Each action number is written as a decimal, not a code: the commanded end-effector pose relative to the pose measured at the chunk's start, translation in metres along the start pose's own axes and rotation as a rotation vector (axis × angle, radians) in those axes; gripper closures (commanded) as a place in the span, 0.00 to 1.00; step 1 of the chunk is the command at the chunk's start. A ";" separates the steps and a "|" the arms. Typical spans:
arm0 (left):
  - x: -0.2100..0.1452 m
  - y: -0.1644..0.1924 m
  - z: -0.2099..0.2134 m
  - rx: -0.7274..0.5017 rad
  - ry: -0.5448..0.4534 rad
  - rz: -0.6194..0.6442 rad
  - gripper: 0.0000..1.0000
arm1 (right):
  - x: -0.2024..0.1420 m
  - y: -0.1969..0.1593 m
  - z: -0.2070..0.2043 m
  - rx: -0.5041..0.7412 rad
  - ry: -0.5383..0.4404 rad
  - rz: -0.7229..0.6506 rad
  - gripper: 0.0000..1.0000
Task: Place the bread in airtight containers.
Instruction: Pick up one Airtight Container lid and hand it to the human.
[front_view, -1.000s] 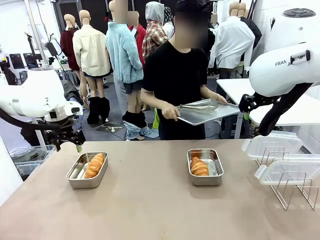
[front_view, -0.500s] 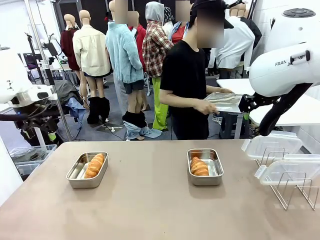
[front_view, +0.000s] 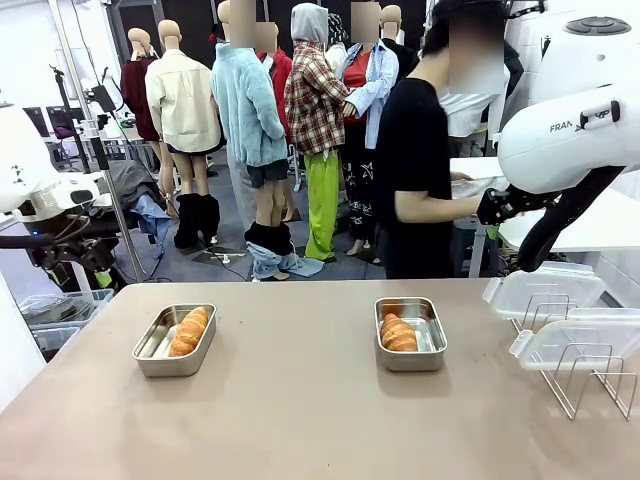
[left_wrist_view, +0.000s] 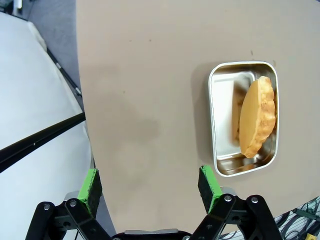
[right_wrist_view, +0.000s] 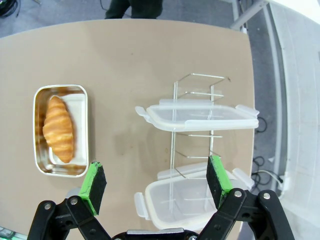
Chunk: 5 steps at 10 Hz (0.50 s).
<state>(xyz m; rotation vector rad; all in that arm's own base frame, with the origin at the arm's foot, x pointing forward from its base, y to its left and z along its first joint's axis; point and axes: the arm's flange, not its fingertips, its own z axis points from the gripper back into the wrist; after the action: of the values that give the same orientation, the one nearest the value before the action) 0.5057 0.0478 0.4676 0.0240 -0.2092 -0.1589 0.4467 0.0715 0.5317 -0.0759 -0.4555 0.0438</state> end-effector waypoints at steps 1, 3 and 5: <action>-0.001 0.000 0.004 0.027 0.000 0.005 0.00 | 0.004 0.002 0.000 0.001 -0.002 -0.017 0.00; -0.001 0.000 0.004 0.027 0.000 0.005 0.00 | 0.004 0.002 0.000 0.001 -0.002 -0.017 0.00; -0.001 0.000 0.004 0.027 0.000 0.005 0.00 | 0.004 0.002 0.000 0.001 -0.002 -0.017 0.00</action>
<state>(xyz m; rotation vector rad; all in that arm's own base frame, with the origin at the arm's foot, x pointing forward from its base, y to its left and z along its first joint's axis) 0.5055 0.0470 0.4690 0.0256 -0.2118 -0.1613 0.4467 0.0715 0.5317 -0.0759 -0.4556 0.0438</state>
